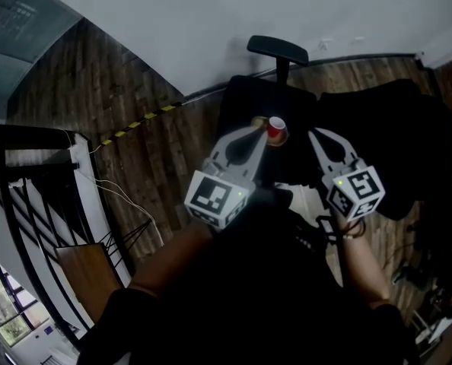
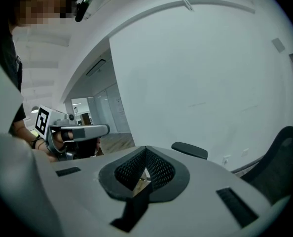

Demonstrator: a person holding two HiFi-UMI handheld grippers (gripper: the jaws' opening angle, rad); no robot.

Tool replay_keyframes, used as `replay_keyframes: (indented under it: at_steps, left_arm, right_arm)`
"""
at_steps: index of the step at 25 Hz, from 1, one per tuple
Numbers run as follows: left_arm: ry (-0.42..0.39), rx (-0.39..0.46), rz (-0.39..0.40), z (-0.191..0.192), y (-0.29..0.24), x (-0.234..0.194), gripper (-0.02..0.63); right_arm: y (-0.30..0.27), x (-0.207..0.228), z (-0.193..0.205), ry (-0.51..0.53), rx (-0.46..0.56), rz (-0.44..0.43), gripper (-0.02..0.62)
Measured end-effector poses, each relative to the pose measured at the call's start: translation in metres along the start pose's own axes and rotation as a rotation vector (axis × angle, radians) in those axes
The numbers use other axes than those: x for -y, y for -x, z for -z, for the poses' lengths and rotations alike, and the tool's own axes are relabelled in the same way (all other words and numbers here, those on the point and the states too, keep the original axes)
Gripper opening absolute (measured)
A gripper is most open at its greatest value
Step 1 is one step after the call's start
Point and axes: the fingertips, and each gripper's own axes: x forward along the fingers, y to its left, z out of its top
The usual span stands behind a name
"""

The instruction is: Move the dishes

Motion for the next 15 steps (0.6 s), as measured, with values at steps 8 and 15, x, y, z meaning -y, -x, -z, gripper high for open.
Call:
replay_keyframes:
  at_steps: [8,15]
  left_arm:
    - [0.022,-0.02,0.081,0.016,0.002,-0.032,-0.005]
    - [0.039,-0.046,0.073,0.04,-0.022,-0.044,-0.005]
  right_arm:
    - [-0.03,0.005,0.014,-0.065,-0.053,0.085,0.009]
    - [-0.058,0.034,0.046,-0.093,-0.149,0.062,0.009]
